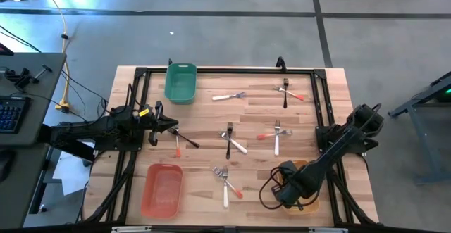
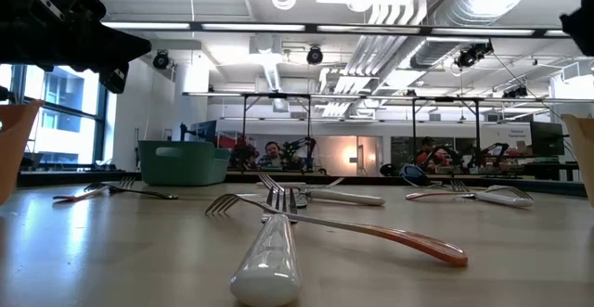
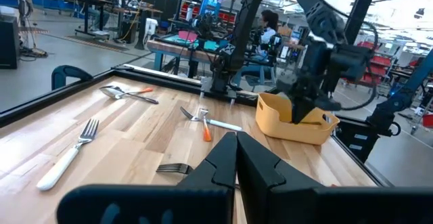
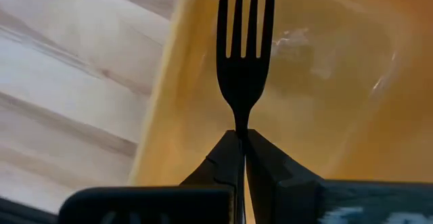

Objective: Sort silverware by color (type)
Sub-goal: Put the black fork into the yellow bin, then put the white fork into the green bin

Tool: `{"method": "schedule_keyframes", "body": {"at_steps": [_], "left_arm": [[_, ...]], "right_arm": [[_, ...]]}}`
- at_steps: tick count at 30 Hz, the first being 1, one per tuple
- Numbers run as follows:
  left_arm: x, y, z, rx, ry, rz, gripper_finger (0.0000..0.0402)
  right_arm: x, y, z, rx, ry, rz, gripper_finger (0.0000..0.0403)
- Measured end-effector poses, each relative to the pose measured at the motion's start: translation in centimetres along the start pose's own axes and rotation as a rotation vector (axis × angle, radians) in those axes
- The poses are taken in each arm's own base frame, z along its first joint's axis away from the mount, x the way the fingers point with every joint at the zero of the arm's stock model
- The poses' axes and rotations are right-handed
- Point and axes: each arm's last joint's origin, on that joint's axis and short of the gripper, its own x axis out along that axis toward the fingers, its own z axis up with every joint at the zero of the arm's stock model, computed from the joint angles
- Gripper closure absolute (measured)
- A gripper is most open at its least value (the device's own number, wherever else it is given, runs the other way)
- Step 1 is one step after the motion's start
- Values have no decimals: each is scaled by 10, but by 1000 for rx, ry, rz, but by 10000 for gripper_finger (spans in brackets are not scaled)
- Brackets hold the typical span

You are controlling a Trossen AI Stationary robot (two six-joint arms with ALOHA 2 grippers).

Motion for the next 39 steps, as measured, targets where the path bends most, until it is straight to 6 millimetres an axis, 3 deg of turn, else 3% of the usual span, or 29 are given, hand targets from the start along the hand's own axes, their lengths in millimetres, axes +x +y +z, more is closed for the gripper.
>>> {"method": "schedule_keyframes", "body": {"at_steps": [6, 12, 18, 23, 30, 33, 39], "left_arm": [[0, 0, 0, 0, 0, 0, 401], [0, 0, 0, 0, 0, 0, 401], [0, 0, 0, 0, 0, 0, 401], [0, 0, 0, 0, 0, 0, 401], [0, 0, 0, 0, 0, 0, 401], [0, 0, 0, 0, 0, 0, 401], [0, 0, 0, 0, -1, 0, 401]], "right_arm": [[5, -6, 0, -52, 44, -46, 394], [-2, -5, 3, -143, 71, -91, 349], [-19, 4, 10, -301, 110, -83, 307], [-42, 20, 13, -424, 143, 5, 316], [-69, 51, 16, -728, -199, 248, 390], [-71, 67, 22, -878, -377, 370, 395], [-60, 89, 64, -1064, -656, 508, 401]]}}
